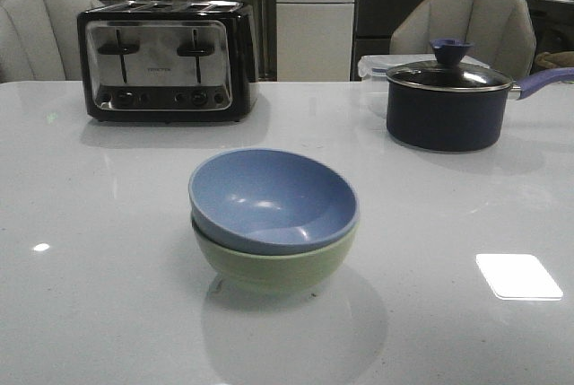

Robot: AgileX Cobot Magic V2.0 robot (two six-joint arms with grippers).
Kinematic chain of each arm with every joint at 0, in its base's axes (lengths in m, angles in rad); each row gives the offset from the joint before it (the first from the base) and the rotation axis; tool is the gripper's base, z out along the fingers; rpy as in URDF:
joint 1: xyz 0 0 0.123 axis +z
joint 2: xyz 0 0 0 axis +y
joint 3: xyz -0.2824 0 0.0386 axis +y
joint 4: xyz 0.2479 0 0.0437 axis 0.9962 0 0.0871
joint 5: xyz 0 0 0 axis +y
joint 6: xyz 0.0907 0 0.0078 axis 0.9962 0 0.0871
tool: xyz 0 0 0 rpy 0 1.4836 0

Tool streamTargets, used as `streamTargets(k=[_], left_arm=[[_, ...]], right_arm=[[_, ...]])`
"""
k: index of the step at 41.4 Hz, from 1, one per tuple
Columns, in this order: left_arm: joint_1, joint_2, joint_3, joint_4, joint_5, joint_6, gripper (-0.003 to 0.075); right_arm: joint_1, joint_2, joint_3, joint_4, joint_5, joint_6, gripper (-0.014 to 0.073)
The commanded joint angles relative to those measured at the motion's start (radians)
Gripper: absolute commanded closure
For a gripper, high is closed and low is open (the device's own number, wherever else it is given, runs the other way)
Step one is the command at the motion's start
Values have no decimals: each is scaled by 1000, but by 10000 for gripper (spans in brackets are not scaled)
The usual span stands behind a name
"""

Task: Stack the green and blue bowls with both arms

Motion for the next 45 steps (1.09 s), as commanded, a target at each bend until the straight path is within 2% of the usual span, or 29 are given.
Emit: streamTargets(k=[1,14,22,31,45], left_arm=[[-6,-21,4,-8,-95,-3,622],[-6,-21,4,-8,-95,-3,622],[-6,-21,4,-8,-95,-3,622],[-6,-21,4,-8,-95,-3,622],[-6,-21,4,-8,-95,-3,622]], right_arm=[[-74,-80,28,-20,-131,-4,557],[-376,-444,360,-24,-501,-4,557],[-489,-645,542,-24,-610,-4,557],[-508,-761,667,-24,-638,-4,557],[-508,-759,671,-24,-627,-4,557]])
